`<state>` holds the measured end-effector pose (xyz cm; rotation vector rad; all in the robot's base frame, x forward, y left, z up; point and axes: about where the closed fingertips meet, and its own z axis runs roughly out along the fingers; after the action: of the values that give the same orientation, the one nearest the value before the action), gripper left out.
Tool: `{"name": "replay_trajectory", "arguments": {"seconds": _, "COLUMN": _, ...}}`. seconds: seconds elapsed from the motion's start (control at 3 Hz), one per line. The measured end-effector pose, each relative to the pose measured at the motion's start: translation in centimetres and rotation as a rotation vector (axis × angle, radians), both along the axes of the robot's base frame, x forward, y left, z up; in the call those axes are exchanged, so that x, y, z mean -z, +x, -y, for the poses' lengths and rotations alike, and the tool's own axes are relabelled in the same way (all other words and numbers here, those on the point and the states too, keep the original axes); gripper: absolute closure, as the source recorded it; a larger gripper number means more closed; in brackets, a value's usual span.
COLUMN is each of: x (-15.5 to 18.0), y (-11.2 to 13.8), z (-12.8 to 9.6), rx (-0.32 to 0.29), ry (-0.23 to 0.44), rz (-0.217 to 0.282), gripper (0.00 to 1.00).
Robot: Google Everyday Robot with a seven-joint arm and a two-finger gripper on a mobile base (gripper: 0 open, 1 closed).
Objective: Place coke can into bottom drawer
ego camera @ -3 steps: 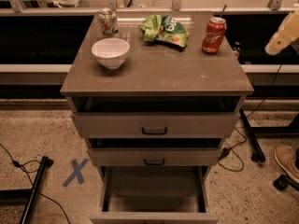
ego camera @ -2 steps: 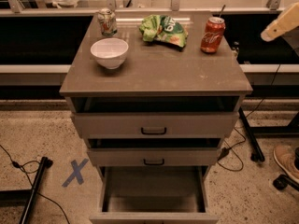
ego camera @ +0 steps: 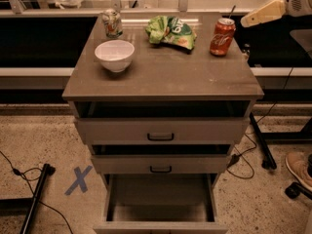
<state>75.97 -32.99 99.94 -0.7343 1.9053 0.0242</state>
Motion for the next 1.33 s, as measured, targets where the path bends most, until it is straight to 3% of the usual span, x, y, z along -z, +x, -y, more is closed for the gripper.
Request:
{"name": "replay_trajectory", "arguments": {"seconds": 0.33, "x": 0.0, "y": 0.0, "z": 0.0, "rx": 0.0, "ry": 0.0, "rz": 0.0, "gripper": 0.0}}
{"name": "replay_trajectory", "arguments": {"seconds": 0.67, "x": 1.2, "y": 1.2, "z": -1.3, "rx": -0.012, "ry": 0.058, "rz": -0.003, "gripper": 0.0}}
{"name": "replay_trajectory", "arguments": {"seconds": 1.33, "x": 2.8, "y": 3.6, "z": -2.3, "rx": 0.07, "ry": 0.123, "rz": 0.06, "gripper": 0.0}}
